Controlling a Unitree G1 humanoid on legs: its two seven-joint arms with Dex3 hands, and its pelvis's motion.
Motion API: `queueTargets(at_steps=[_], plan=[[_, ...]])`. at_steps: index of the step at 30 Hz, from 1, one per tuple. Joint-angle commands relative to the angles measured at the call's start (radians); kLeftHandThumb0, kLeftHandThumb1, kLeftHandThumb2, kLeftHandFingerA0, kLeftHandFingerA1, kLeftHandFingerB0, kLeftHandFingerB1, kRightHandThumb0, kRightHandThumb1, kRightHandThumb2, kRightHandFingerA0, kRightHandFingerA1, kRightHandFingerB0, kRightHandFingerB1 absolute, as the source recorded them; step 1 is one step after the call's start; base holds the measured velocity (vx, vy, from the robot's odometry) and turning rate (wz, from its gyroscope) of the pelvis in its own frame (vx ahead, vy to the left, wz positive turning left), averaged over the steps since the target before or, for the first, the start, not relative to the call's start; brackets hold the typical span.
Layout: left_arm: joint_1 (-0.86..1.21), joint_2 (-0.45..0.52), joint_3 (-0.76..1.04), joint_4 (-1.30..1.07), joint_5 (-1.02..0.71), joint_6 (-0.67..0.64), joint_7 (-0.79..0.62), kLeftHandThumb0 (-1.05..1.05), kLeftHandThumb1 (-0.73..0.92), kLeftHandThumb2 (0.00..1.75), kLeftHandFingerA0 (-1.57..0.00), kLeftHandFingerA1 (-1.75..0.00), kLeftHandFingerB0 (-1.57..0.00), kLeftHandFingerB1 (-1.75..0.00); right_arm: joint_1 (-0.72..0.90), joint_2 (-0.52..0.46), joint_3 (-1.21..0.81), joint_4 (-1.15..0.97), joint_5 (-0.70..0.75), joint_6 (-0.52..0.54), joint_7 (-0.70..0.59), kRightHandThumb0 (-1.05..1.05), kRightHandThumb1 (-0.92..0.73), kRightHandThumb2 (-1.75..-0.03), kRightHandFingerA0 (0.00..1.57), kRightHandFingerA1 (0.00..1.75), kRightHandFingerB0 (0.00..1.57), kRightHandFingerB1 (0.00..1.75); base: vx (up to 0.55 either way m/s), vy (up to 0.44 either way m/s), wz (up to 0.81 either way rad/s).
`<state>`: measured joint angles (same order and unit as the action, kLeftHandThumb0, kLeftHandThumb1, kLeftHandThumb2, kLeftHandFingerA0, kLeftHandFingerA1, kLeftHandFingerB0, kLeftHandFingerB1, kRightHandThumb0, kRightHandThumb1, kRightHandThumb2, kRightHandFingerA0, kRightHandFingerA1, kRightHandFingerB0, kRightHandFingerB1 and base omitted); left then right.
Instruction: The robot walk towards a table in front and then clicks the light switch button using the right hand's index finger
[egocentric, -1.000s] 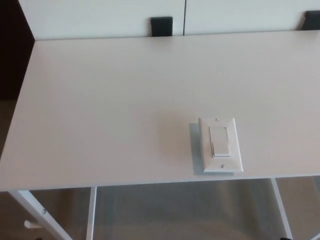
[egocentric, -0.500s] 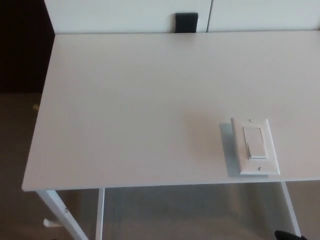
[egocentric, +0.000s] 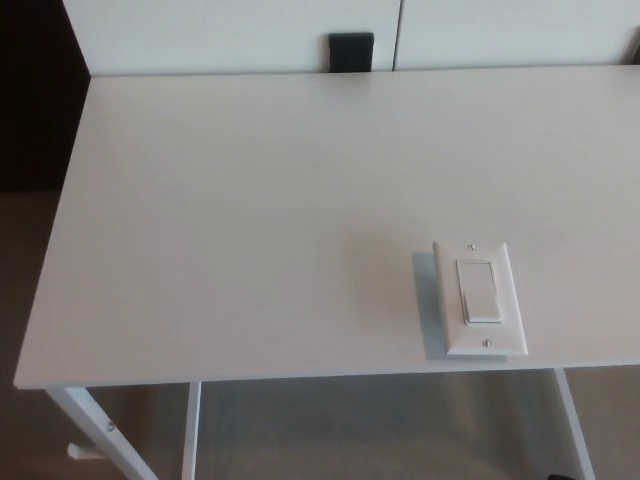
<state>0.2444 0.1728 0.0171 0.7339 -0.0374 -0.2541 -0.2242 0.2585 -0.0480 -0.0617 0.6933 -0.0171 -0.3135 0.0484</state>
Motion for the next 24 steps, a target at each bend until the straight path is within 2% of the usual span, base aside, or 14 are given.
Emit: queueTargets(at_steps=[1, 2, 3, 4, 8, 9, 10, 12, 13, 15, 17, 21, 24], plan=[[-0.005, 0.021, 0.002, -0.006, 0.009, 0.032, -0.014, -0.48, 0.31, 1.12, 0.00, -0.90, 0.00, -0.57, -0.008, -0.018, 0.000, -0.011, -0.013, -0.012, -0.017, 0.00, -0.41, -0.76, 0.36, 0.71, 0.31, 0.63, 0.00, 0.000, 0.00], [-0.010, 0.021, 0.005, -0.009, 0.004, 0.036, -0.019, -0.48, 0.31, 1.11, 0.00, -0.90, 0.00, -0.57, -0.020, -0.019, -0.001, -0.008, -0.012, -0.009, -0.016, -0.01, -0.32, -0.90, 0.36, 0.69, 0.32, 0.65, 0.00, 0.000, 0.00], [-0.015, 0.022, 0.005, -0.007, 0.004, 0.036, -0.019, -0.49, 0.30, 1.10, 0.00, -0.92, 0.00, -0.58, -0.026, -0.022, 0.002, -0.010, -0.019, -0.003, -0.019, -0.02, -0.32, -0.90, 0.36, 0.68, 0.32, 0.64, 0.00, 0.000, 0.00], [-0.017, 0.021, 0.005, -0.009, 0.002, 0.038, -0.020, -0.54, 0.29, 1.07, -0.08, -0.73, -0.01, -0.58, -0.028, -0.023, 0.002, -0.016, -0.019, 0.011, -0.019, -0.03, -0.33, -0.90, 0.33, 0.67, 0.29, 0.63, 0.00, 0.000, 0.00], [-0.028, 0.022, 0.006, -0.019, 0.000, 0.046, -0.026, -0.55, 0.28, 1.07, -0.08, -0.71, -0.01, -0.59, -0.040, -0.024, -0.003, -0.027, -0.014, 0.024, -0.013, 0.01, -0.34, -0.90, 0.34, 0.67, 0.30, 0.63, 0.00, 0.000, 0.00], [-0.029, 0.022, 0.005, -0.016, 0.005, 0.044, -0.021, -0.54, 0.29, 1.07, -0.09, -0.72, -0.01, -0.59, -0.034, -0.024, -0.001, -0.033, -0.017, 0.026, -0.014, 0.00, -0.34, -0.89, 0.32, 0.65, 0.29, 0.62, 0.00, 0.000, 0.00], [-0.029, 0.022, 0.006, -0.016, 0.008, 0.043, -0.015, -0.54, 0.29, 1.08, -0.10, -0.74, -0.02, -0.60, -0.026, -0.024, 0.003, -0.043, -0.023, 0.027, -0.017, 0.00, -0.45, -0.71, 0.37, 0.68, 0.32, 0.61, 0.00, 0.000, 0.00], [-0.021, 0.022, 0.008, -0.032, 0.006, 0.057, -0.013, -0.53, 0.29, 1.08, -0.10, -0.74, -0.01, -0.59, -0.018, -0.020, 0.004, -0.045, -0.020, 0.014, -0.014, 0.02, -0.45, -0.72, 0.36, 0.69, 0.32, 0.62, 0.00, 0.000, 0.00], [-0.022, 0.023, 0.008, -0.032, 0.006, 0.058, -0.013, -0.52, 0.30, 1.08, -0.10, -0.72, -0.01, -0.58, -0.017, -0.019, 0.004, -0.047, -0.020, 0.015, -0.016, 0.02, -0.36, -0.91, 0.34, 0.66, 0.31, 0.64, 0.00, 0.000, 0.00], [-0.006, 0.030, 0.007, -0.046, 0.007, 0.063, -0.018, -0.51, 0.31, 1.08, -0.10, -0.72, -0.01, -0.57, 0.004, -0.013, 0.016, -0.066, -0.031, 0.004, -0.020, 0.00, -0.33, -0.89, 0.36, 0.68, 0.33, 0.65, 0.00, 0.000, 0.00], [0.002, 0.032, 0.007, -0.048, 0.008, 0.060, -0.017, -0.52, 0.31, 1.08, -0.11, -0.73, -0.01, -0.58, 0.060, -0.002, 0.029, -0.145, -0.015, -0.011, 0.010, -0.03, -0.32, -0.92, 0.38, 0.70, 0.33, 0.66, 0.00, 0.000, 0.00], [-0.008, 0.043, 0.009, -0.060, 0.009, 0.062, -0.018, -0.55, 0.30, 1.08, -0.11, -0.75, -0.02, -0.60, 0.233, -0.009, 0.100, -0.431, -0.005, -0.012, 0.074, -0.07, -0.31, -0.91, 0.42, 0.71, 0.34, 0.67, 0.00, 0.000, 0.00], [-0.018, 0.042, 0.013, -0.067, 0.004, 0.073, -0.015, -0.53, 0.30, 1.09, -0.11, -0.74, -0.02, -0.60, 0.360, -0.063, 0.141, -0.649, 0.012, -0.044, 0.134, -0.15, -0.27, -0.88, 0.44, 0.73, 0.38, 0.69, 0.00, 0.000, 0.00]])
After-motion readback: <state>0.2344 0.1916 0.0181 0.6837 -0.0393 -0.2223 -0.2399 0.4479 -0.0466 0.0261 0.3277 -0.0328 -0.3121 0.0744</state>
